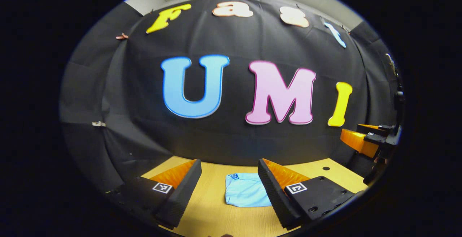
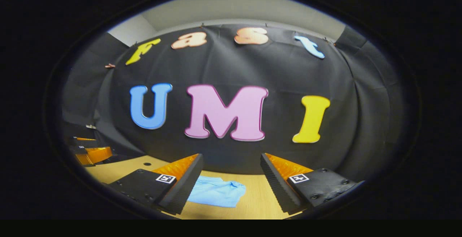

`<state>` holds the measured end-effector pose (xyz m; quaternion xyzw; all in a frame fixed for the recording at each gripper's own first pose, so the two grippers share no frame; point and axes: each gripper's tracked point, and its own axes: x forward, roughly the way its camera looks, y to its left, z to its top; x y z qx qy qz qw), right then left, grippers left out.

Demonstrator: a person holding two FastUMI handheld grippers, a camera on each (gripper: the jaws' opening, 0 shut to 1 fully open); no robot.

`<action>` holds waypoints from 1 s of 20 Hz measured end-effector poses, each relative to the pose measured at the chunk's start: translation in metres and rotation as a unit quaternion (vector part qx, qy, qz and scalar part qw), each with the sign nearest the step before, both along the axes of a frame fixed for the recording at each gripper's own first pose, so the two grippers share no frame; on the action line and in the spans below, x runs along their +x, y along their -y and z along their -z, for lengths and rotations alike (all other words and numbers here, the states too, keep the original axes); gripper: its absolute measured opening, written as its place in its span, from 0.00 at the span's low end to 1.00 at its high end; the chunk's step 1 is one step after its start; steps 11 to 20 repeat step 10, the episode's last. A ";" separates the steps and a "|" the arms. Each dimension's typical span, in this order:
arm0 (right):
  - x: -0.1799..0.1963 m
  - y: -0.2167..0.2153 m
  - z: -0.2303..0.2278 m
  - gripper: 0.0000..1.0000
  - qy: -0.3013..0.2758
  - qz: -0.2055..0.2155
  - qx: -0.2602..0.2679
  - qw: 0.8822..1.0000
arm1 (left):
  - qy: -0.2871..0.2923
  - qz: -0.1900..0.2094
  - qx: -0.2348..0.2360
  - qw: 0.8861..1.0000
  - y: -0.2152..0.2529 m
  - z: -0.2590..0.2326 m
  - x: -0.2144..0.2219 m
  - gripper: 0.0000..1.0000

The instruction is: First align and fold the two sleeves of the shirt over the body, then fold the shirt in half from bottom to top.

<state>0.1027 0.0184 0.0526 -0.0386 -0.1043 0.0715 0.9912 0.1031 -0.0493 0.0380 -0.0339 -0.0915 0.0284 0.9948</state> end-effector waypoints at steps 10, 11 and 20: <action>-0.165 -0.011 -0.015 0.95 -0.010 -0.053 -0.001 0.999 | 0.066 0.011 0.000 0.998 0.037 -0.026 -0.213 0.91; -0.165 -0.011 -0.015 0.95 -0.010 -0.053 -0.001 0.999 | 0.066 0.011 0.000 0.998 0.037 -0.026 -0.213 0.91; -0.165 -0.011 -0.015 0.95 -0.010 -0.053 -0.001 0.999 | 0.066 0.011 0.000 0.998 0.037 -0.026 -0.213 0.91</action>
